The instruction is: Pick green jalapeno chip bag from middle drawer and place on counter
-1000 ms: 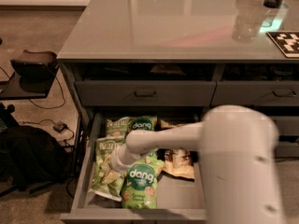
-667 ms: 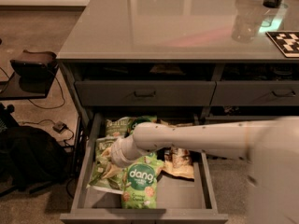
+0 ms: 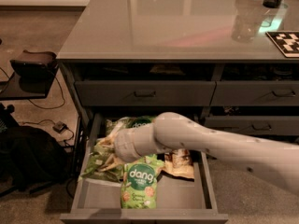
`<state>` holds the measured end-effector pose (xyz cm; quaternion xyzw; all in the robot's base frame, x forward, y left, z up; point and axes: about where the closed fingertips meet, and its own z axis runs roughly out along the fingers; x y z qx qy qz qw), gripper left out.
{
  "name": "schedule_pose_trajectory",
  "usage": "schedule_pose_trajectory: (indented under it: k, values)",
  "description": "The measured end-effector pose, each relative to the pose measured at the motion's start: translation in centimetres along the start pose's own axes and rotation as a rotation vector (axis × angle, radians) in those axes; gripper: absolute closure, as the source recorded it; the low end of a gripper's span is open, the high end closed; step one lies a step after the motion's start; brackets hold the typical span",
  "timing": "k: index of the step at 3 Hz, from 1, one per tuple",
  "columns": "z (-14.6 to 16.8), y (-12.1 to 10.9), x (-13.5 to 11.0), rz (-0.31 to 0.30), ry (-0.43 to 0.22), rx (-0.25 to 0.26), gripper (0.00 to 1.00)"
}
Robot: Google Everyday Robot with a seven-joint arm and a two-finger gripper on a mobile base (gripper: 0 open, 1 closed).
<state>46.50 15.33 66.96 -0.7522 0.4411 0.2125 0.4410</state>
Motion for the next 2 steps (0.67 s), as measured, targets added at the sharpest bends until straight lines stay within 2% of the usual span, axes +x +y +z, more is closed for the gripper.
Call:
schedule_pose_trajectory:
  k: [1,2]
  values:
    - [-4.6,-0.5,-2.7,-0.015,-0.041,0.107,1.00]
    - [-7.3,-0.5,-1.1,0.013,-0.010,0.162,1.00]
